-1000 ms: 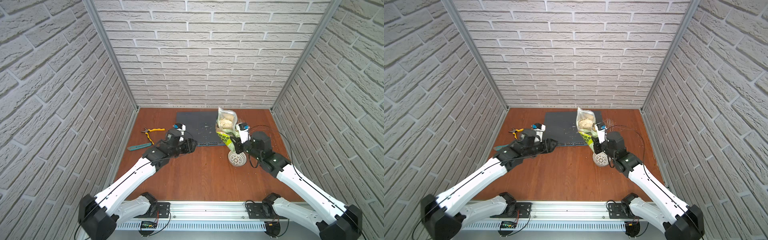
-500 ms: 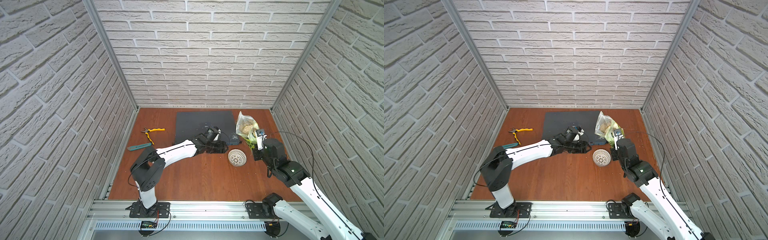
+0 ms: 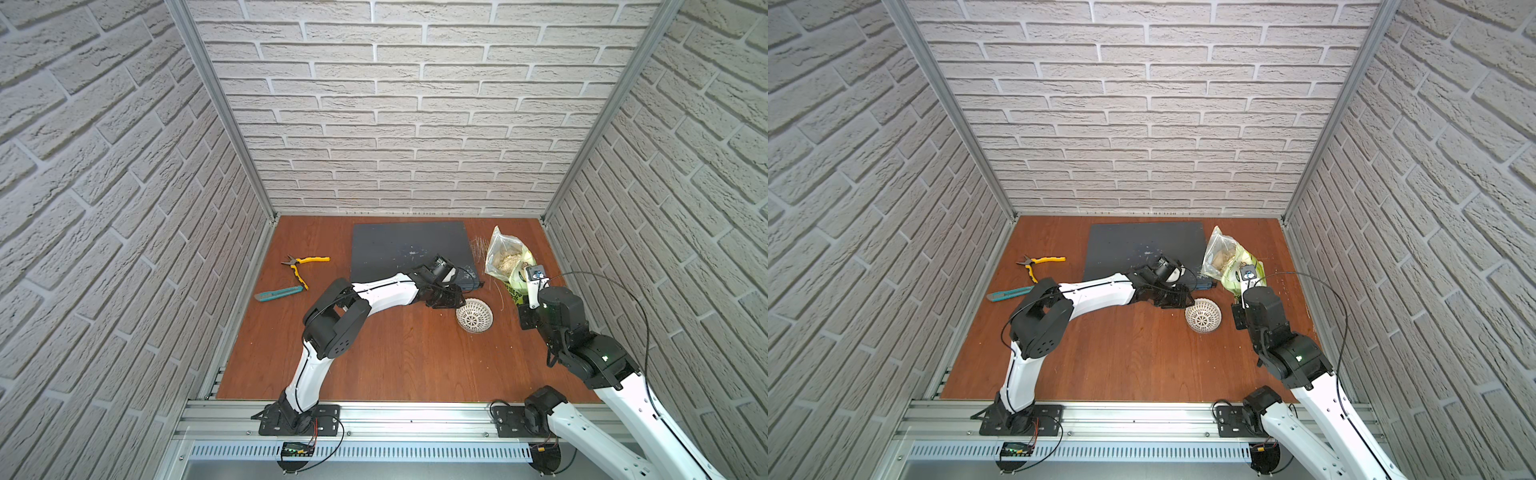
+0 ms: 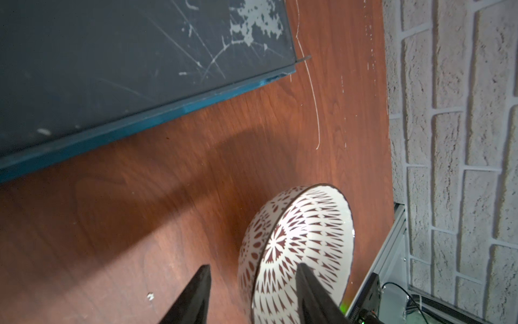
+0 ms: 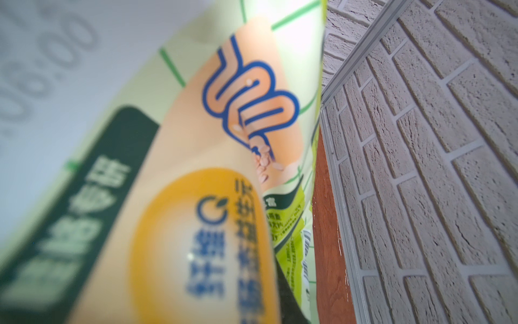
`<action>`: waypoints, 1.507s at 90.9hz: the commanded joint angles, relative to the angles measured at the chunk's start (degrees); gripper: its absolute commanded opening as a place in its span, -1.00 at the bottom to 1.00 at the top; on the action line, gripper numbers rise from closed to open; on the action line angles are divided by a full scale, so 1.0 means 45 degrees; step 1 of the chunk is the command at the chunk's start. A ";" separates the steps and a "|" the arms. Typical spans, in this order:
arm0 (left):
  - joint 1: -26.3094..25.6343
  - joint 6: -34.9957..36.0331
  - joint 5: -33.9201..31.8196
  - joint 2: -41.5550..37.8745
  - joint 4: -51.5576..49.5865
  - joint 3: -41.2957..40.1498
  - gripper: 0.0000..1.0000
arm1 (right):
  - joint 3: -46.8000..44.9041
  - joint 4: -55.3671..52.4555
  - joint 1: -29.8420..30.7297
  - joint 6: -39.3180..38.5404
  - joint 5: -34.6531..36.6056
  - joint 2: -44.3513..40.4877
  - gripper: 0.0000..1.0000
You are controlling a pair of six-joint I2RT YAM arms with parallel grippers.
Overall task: Pour the oats into the breakfast bowl
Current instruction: Pick up the bowl from the center of the board, then place the bowl at the center of the board.
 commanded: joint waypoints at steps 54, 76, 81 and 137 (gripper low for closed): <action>0.0338 0.0451 -0.0952 -0.1731 -0.0993 -0.1267 -1.00 | 0.0561 0.2226 -0.0018 -0.0545 -0.0774 0.0349 -0.93; 0.1563 0.0231 -0.2184 -0.5081 -0.1920 -0.4516 -1.00 | 0.0325 0.2572 0.0086 -0.1357 -0.1802 0.0877 -0.93; 0.1812 0.0246 -0.2408 -0.5557 -0.2200 -0.5064 -1.00 | 0.0202 0.2732 0.0223 -0.1535 -0.1818 0.1041 -0.93; 0.2137 0.0247 -0.3515 -0.5881 -0.2567 -0.6526 -0.77 | 0.1743 0.1296 0.3199 -0.4968 0.0041 0.4699 -0.93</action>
